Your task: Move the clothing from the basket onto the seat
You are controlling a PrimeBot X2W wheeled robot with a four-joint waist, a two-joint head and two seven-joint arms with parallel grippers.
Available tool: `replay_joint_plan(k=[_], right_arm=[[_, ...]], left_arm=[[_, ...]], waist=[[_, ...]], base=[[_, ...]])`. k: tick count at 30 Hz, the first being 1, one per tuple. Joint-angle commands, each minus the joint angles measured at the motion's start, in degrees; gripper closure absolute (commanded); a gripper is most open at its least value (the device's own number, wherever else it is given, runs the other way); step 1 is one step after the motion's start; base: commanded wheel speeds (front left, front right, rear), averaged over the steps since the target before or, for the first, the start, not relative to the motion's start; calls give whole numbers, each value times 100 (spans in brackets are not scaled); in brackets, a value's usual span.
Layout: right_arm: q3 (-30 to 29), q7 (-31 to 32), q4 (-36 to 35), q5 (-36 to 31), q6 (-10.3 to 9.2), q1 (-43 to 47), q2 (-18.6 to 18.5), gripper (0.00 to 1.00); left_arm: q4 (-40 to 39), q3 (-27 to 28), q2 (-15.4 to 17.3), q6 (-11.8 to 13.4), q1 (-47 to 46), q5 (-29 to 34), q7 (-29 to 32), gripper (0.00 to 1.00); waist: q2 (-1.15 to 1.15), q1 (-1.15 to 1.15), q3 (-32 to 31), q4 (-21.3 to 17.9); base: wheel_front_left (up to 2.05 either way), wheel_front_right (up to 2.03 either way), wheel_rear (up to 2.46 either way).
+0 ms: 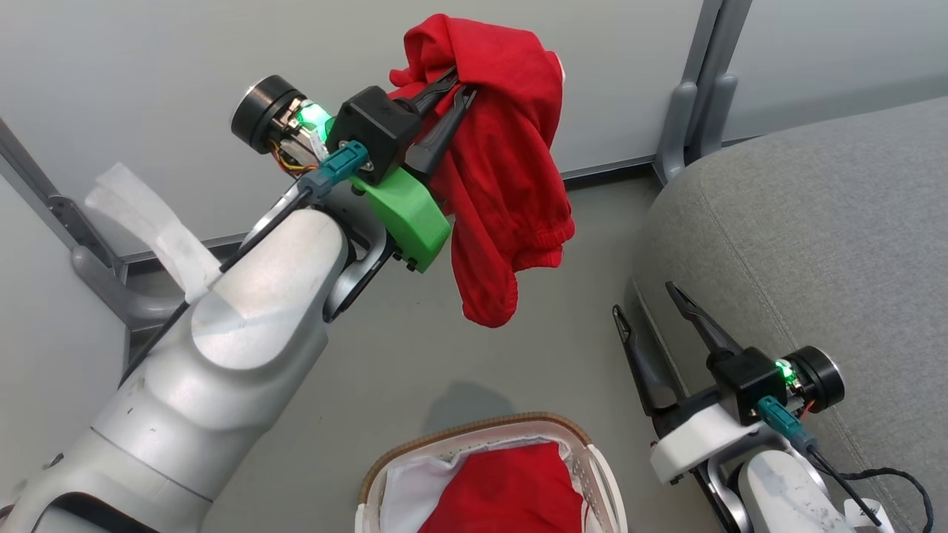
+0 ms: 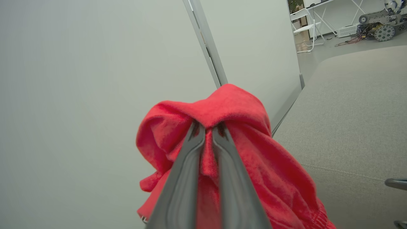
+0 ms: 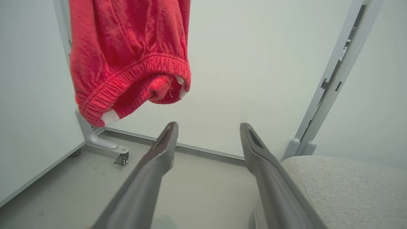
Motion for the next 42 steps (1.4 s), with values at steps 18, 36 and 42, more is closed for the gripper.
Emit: replay_joint_plan(k=[18, 36, 42], right_arm=[[142, -28, 699, -734, -6, -804, -18, 0], [513, -28, 177, -837, -6, -1422, -20, 0], [598, -28, 227, -709, -6, -1545, -19, 96]], left_arm=[[-541, -556, -63, 4, -418, -516, 171, 100], [-923, -772, 43, 44, -39, -670, 289, 100], [-860, -791, 76, 89, 131, -756, 225, 100]], waist=[[0, 0, -182, 345], [0, 0, -242, 490], [0, 0, -227, 488]], base=[[0, 0, 0], [0, 0, 0], [0, 0, 0]])
